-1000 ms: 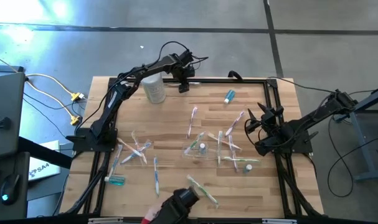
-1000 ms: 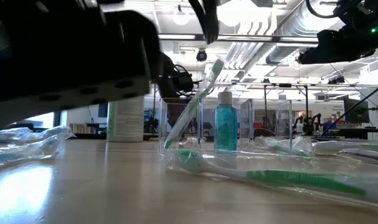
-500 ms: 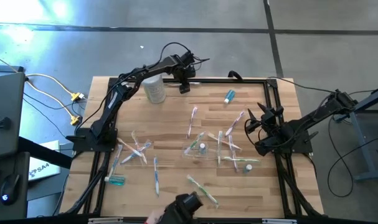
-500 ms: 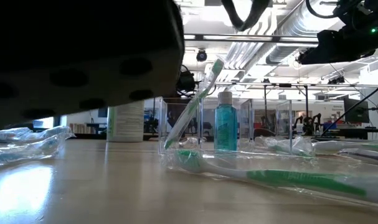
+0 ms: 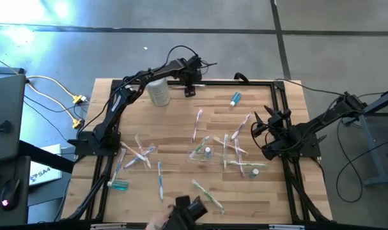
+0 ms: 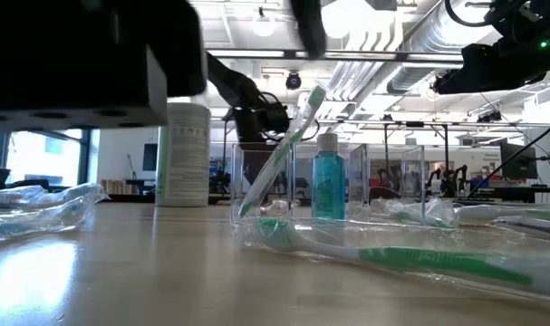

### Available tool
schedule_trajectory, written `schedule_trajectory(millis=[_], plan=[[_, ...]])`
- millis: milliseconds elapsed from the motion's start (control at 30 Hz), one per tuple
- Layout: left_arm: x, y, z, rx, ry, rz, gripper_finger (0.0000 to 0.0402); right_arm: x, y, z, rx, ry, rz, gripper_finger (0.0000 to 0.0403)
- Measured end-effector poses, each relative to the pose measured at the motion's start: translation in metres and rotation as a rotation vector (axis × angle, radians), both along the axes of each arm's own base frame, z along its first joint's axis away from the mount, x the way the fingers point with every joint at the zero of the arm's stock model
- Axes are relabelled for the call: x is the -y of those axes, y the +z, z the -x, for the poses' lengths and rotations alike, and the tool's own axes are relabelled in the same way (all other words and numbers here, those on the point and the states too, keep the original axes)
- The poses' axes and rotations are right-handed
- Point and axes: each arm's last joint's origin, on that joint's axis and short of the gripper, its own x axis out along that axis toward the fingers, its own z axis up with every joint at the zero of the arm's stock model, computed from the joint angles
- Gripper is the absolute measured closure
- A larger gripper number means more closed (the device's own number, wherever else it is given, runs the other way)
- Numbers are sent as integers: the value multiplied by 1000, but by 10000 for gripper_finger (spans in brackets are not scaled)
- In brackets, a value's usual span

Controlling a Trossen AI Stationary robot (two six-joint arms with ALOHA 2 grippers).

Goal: Pick & Place toothbrushing station
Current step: Put the orange toothbrush into the right section of the transparent organizer

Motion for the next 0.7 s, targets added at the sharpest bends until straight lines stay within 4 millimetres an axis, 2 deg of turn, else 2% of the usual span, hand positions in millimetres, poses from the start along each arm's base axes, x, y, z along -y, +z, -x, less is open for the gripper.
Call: schedule_trajectory(millis=[67, 133, 367, 500, 700], plan=[[3, 1, 3, -68, 2, -31, 159, 0, 0, 0, 0, 0, 0, 167], [7, 0, 8, -97, -18, 29, 159, 0, 0, 0, 0, 0, 0, 167], [18, 8, -5, -74, -88, 10, 159, 0, 0, 0, -1, 1, -2, 167], [18, 12, -10, -82, -111, -61, 159, 0, 0, 0, -3, 2, -7, 167], [16, 15, -10, -187, -102, -230, 159, 0, 0, 0, -5, 2, -10, 167]])
